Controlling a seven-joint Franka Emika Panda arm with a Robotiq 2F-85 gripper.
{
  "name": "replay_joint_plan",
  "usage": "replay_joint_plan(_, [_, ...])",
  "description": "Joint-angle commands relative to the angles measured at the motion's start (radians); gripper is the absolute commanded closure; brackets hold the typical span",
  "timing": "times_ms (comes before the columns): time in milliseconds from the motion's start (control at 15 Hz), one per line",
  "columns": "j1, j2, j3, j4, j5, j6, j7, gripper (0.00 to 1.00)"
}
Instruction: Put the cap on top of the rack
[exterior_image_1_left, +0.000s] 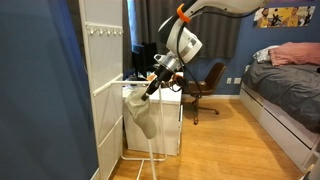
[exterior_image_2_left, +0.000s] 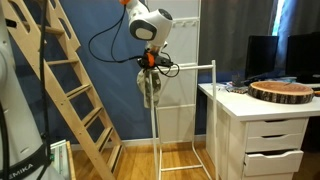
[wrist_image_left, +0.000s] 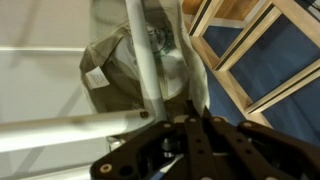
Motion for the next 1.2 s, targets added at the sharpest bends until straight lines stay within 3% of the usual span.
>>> replay_joint_plan(0, [0.01, -0.109, 0.011, -0.025, -0.014, -0.019, 0.002, 0.99])
replay_joint_plan(467, [0.033, -0.304, 0.006, -0.039, -0.016, 0.017, -0.015, 0.99])
replay_joint_plan(867, [0.033, -0.36, -0.009, -0.027, 0.0, 0.294, -0.025, 0.99])
replay_joint_plan(933, [0.046, -0.349, -0.015, -0.008, -0.019, 0.221, 0.003, 0.99])
replay_joint_plan(1133, [0.047, -0.346, -0.02, -0.007, -0.019, 0.23, 0.003, 0.96])
